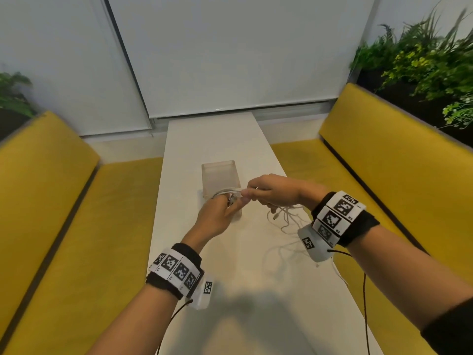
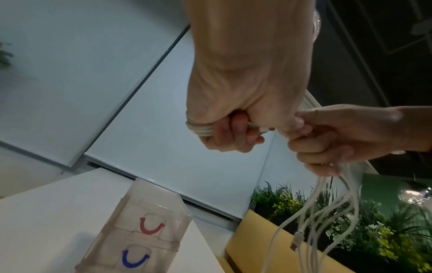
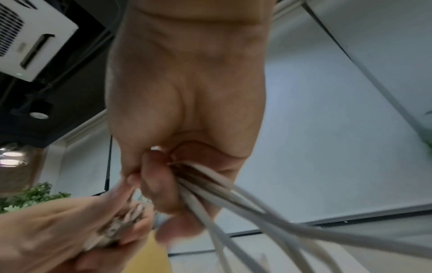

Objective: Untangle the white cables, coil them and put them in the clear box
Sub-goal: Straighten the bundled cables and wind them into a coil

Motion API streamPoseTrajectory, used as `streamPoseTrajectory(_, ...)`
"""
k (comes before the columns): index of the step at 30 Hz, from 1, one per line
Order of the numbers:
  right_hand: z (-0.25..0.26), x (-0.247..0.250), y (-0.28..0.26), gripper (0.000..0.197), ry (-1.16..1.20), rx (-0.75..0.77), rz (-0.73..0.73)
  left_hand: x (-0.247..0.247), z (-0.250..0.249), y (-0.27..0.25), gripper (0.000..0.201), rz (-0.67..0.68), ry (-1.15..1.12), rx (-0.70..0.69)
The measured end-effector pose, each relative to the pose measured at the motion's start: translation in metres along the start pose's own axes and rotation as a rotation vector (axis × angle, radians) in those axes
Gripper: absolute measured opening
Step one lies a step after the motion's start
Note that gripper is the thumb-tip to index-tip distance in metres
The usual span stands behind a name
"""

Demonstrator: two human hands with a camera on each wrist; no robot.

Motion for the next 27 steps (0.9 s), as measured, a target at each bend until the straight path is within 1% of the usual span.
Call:
streamPoseTrajectory(2,0.007,0.001,-0.004,0.038,0.066,0.069,-0.065,0.003,-0.004,0.001,0.071,-0.044,-0.135,-0.063)
streamPoseTrajectory(4,0.013,0.001,-0.008,0.037,0.229,0.138,-0.122,0.007,-0.012,0.002,0.066,-0.091,-0.256,-0.1)
streamPoseTrajectory(6,0.016,0.0,-0.012,0.036,0.315,0.19,-0.177,0.009,-0.017,0.002,0.061,-0.131,-0.346,-0.122)
streamPoseTrajectory(8,0.02,-0.003,-0.015,0.035,0.294,0.221,-0.212,0.01,-0.021,0.003,0.059,-0.164,-0.426,-0.148)
streamPoseTrajectory(10,0.027,-0.011,-0.016,0.031,0.298,0.251,-0.227,0.011,-0.024,0.003,0.061,-0.19,-0.484,-0.152)
streamPoseTrajectory(14,0.041,-0.028,-0.017,0.031,0.226,0.32,-0.319,0.013,-0.029,0.004,0.064,-0.26,-0.616,-0.061)
streamPoseTrajectory(15,0.043,-0.033,-0.017,0.03,0.222,0.338,-0.34,0.015,-0.032,0.003,0.063,-0.282,-0.629,-0.075)
streamPoseTrajectory(16,0.043,-0.037,-0.017,0.03,0.235,0.353,-0.346,0.017,-0.036,0.001,0.059,-0.299,-0.64,-0.118)
streamPoseTrajectory(19,0.039,-0.048,-0.016,0.036,0.25,0.344,-0.31,0.024,-0.047,-0.005,0.041,-0.295,-0.643,-0.259)
streamPoseTrajectory(21,0.034,-0.054,-0.014,0.042,0.248,0.32,-0.271,0.025,-0.055,-0.009,0.023,-0.26,-0.63,-0.292)
streamPoseTrajectory(22,0.03,-0.055,-0.011,0.043,0.283,0.317,-0.239,0.025,-0.059,-0.01,0.017,-0.252,-0.634,-0.294)
streamPoseTrajectory(25,0.022,-0.058,-0.001,0.043,0.518,0.364,-0.098,0.024,-0.072,-0.014,0.022,-0.257,-0.632,-0.303)
streamPoseTrajectory(27,0.02,-0.06,0.004,0.05,0.72,0.417,0.02,0.024,-0.079,-0.016,0.026,-0.252,-0.636,-0.321)
Point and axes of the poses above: each hand's wrist, its own y-axis towards the middle knuckle, its own x-axis out of the back of the hand, z = x × y, the point moved 5 cm from there along y, towards the middle knuckle, and after that the axes turned 15 degrees about z, right-handed, at the moved point
